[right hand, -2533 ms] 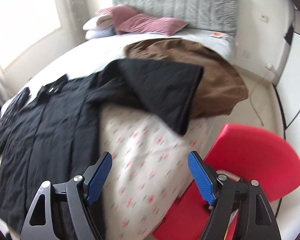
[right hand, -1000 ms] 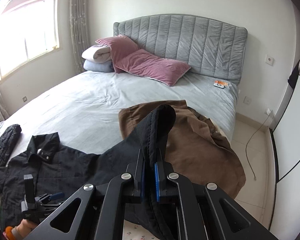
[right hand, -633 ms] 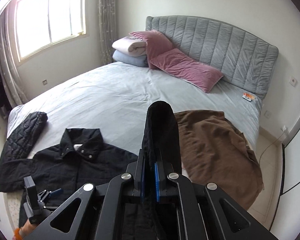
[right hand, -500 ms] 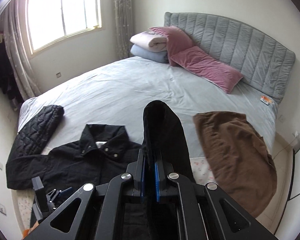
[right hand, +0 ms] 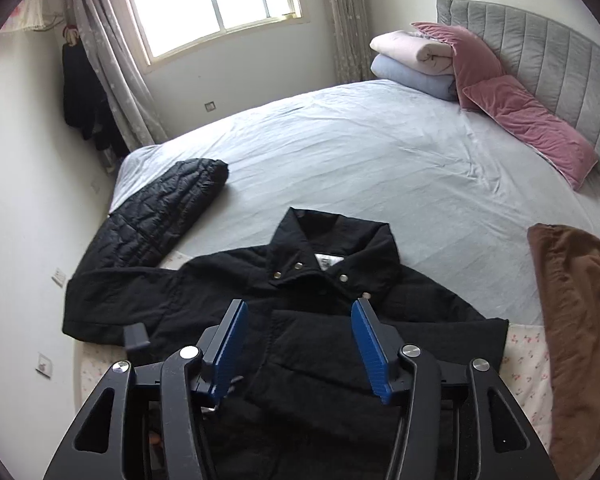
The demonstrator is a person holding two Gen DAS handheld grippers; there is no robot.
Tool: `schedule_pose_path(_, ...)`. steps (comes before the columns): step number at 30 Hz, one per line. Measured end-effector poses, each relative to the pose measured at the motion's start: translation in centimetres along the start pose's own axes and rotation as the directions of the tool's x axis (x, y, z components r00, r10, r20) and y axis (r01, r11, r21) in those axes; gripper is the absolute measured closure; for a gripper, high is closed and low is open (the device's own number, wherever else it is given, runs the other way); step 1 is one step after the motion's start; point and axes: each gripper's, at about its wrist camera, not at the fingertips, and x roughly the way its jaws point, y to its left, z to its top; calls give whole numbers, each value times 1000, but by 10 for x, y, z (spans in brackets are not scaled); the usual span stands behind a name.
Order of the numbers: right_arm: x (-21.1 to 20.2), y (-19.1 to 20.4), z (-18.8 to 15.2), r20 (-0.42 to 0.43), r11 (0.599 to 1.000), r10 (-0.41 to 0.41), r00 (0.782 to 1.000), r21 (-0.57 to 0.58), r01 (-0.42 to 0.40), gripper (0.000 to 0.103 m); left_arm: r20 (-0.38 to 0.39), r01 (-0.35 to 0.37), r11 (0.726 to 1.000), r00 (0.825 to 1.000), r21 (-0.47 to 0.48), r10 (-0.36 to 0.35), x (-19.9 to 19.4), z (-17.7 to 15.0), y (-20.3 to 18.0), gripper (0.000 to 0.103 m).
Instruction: Fold large clothes
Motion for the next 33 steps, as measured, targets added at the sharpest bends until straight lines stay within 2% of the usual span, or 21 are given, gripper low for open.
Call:
schedule_pose_path(3, 9, -49, -22, -14, 998, -3, 1000, 69, 4, 47, -11, 2, 1000, 1000, -9, -2, 7, 3, -4, 21)
schedule_pose_path(6, 16, -98, -48, -22, 988, -11, 1000, 156, 14, 45, -48, -55, 998, 997, 26, 56, 25, 9, -15, 21)
schedule_pose_path(7, 20, -116, -59, -23, 981, -5, 1000, 195, 10, 45, -63, -74, 997, 995, 30, 75, 32, 11, -18, 27)
schedule_pose_path(8, 24, -130, -68, -22, 974, -3, 1000, 228, 8, 45, -88, -99, 995, 991, 33, 101, 43, 12, -22, 41)
schedule_pose_path(9, 28, -146, -80, -20, 965, -5, 1000, 263, 10, 45, -104, -107, 994, 989, 36, 110, 50, 13, -24, 50)
schedule_pose_path(10, 32, -160, -90, -15, 957, -11, 1000, 290, 14, 45, -118, -111, 993, 986, 42, 115, 58, 13, -27, 70)
schedule_pose_path(11, 33, -170, -97, -10, 951, -19, 1000, 308, 21, 45, -122, -132, 990, 983, 58, 138, 63, 13, -31, 78)
schedule_pose_path(12, 35, -182, -107, -3, 944, -33, 999, 327, 32, 45, -80, -180, 979, 979, 92, 188, 62, 12, -40, 84)
schedule_pose_path(14, 35, -197, -119, 15, 936, -70, 997, 348, 61, 45, 63, -242, 961, 970, 133, 236, 43, 13, -59, 90)
schedule_pose_path(15, 35, -203, -125, 29, 933, -89, 996, 354, 73, 45, 107, -277, 951, 959, 138, 264, 36, 13, -64, 91)
schedule_pose_path(16, 37, -209, -131, 46, 931, -101, 994, 357, 78, 45, 145, -360, 922, 929, 146, 340, 32, 14, -69, 92)
schedule_pose_path(17, 36, -211, -133, 57, 930, -108, 993, 358, 81, 45, 166, -440, 885, 894, 154, 416, 31, 18, -71, 85)
schedule_pose_path(18, 37, -211, -136, 69, 928, -121, 990, 363, 88, 45, 173, -484, 860, 872, 160, 459, 31, 19, -72, 80)
schedule_pose_path(19, 40, -212, -140, 83, 925, -133, 988, 367, 94, 47, 181, -505, 848, 860, 163, 478, 29, 21, -73, 71)
schedule_pose_path(20, 42, -210, -141, 93, 927, -136, 986, 364, 93, 48, 189, -497, 853, 864, 161, 467, 26, 21, -74, 68)
schedule_pose_path(23, 57, -193, -143, 127, 940, -114, 985, 334, 66, 58, 237, -413, 891, 900, 191, 366, 19, 17, -85, 68)
schedule_pose_path(25, 73, -182, -144, 132, 948, -106, 986, 312, 60, 59, 214, -356, 901, 927, 247, 307, 27, 10, -93, 68)
schedule_pose_path(27, 91, -179, -150, 111, 947, -126, 986, 309, 86, 59, 159, -323, 903, 944, 285, 287, 45, 2, -94, 68)
schedule_pose_path(30, 117, -184, -162, 66, 941, -170, 983, 308, 142, 63, 84, -308, 896, 951, 320, 297, 73, -15, -81, 67)
schedule_pose_path(32, 132, -186, -172, 50, 940, -204, 978, 290, 182, 69, 104, -299, 897, 954, 327, 280, 78, -22, -74, 66)
schedule_pose_path(33, 136, -185, -175, 55, 939, -215, 975, 286, 191, 69, 100, -281, 909, 960, 309, 262, 75, -20, -70, 66)
